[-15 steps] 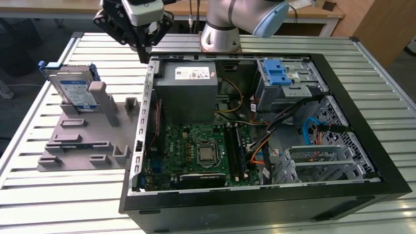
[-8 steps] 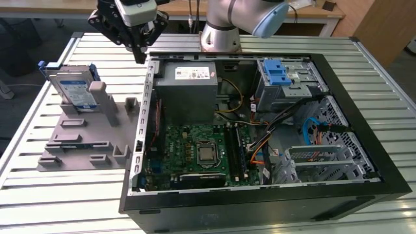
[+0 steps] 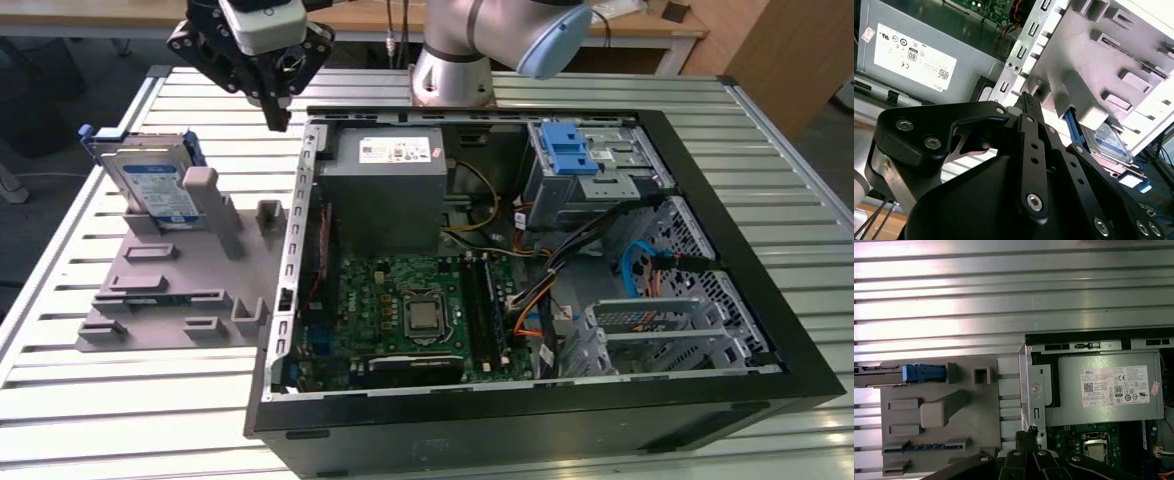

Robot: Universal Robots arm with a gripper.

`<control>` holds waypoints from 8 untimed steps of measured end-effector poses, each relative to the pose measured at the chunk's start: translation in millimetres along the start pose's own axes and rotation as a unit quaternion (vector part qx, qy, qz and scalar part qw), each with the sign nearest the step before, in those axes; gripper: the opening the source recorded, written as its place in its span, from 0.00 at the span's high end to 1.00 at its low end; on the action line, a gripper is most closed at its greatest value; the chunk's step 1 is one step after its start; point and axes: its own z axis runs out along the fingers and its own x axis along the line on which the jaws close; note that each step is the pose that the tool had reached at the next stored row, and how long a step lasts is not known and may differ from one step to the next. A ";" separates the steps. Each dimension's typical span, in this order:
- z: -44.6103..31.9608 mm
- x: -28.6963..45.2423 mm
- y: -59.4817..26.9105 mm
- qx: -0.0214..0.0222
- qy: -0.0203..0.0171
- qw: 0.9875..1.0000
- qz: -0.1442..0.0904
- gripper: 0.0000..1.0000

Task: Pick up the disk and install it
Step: 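Reach for the disk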

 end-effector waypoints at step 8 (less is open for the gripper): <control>0.7 8.0 0.3 0.000 0.001 1.000 0.000 0.89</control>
